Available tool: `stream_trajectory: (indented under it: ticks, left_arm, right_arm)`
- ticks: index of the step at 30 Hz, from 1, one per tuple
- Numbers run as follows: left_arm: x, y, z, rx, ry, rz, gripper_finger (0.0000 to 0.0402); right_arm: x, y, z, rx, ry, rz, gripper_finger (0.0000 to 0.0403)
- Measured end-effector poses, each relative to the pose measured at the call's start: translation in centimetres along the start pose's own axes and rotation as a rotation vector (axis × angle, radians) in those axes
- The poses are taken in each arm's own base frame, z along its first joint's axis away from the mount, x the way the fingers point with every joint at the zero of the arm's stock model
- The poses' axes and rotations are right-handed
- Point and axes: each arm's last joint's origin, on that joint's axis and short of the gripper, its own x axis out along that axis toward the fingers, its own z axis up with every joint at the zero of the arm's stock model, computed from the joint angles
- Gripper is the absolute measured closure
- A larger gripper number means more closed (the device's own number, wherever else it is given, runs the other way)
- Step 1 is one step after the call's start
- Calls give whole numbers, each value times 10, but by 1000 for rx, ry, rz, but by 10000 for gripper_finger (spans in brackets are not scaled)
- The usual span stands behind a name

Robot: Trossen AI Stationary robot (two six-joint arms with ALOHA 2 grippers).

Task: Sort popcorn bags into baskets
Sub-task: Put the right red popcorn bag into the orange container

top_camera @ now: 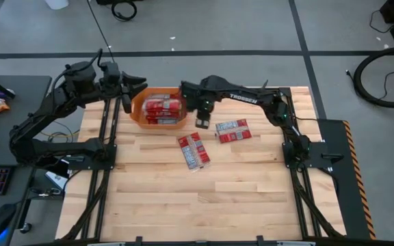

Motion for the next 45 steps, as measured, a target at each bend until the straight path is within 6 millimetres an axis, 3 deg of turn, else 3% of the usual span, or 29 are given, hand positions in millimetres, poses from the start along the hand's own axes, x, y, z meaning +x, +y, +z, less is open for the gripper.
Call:
stream_trajectory:
  ticks: [3, 8, 17, 24, 29, 37, 45]
  left_arm:
    - [0, 0, 0, 14, 3, 10, 287]
    - [0, 0, -1, 15, 9, 10, 287]
    - [0, 0, -3, 16, 30, 12, 287]
    - [0, 0, -3, 38, 33, 12, 287]
    - [0, 0, -3, 40, 34, 11, 287]
    - [0, 0, -3, 36, 34, 11, 287]
    - [0, 1, -5, 27, 50, 12, 287]
  right_arm:
    - [7, 5, -12, -13, 94, -46, 279]
    - [6, 15, -33, -24, 29, -33, 280]
    - [40, 25, -119, 19, 1, 16, 280]
    - [66, 34, -164, -85, -22, 20, 278]
    - [83, 39, -177, -129, -37, 49, 264]
    - [94, 45, -175, -341, -36, 79, 222]
    - [107, 52, -181, -368, -14, -57, 219]
